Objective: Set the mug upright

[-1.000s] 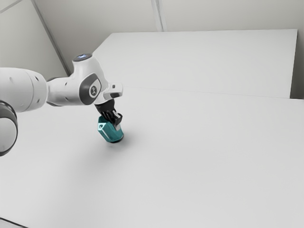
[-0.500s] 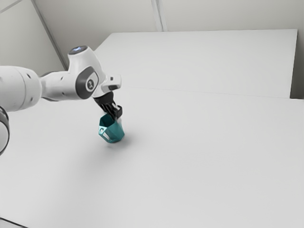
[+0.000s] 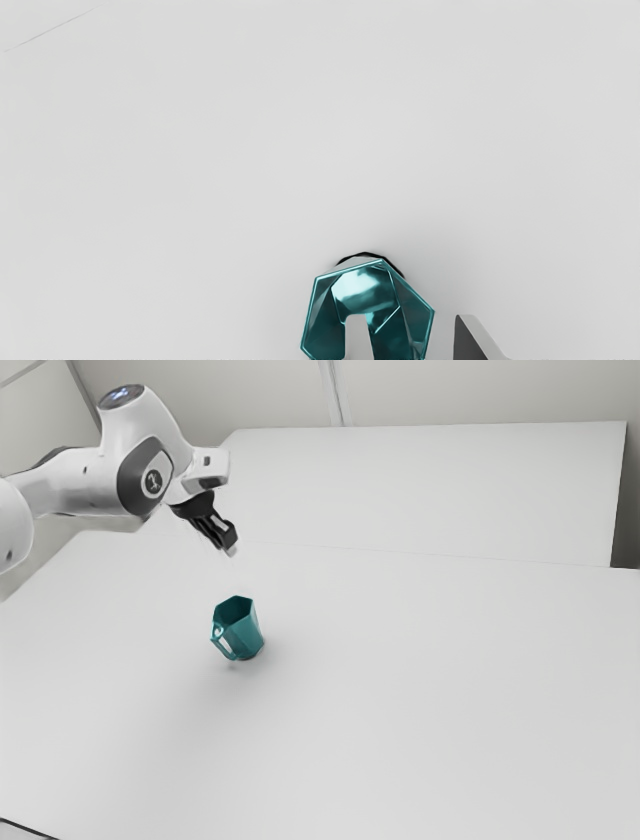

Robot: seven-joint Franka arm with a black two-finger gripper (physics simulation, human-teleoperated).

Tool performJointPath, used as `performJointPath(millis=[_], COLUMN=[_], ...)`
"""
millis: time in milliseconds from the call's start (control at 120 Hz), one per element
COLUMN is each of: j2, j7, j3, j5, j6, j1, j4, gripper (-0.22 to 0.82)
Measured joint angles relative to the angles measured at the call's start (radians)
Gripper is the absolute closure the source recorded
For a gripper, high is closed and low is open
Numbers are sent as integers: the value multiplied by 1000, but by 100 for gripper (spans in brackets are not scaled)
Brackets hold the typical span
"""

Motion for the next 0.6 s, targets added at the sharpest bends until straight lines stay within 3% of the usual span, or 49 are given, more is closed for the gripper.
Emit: performJointPath(millis=[283, 600], j2=[-27, -45], j7=[-1, -37], j3=[3, 7], j5=[64, 135], j6=[-163, -324], j1=[-4, -4], j4=[162, 286], gripper=[19, 6])
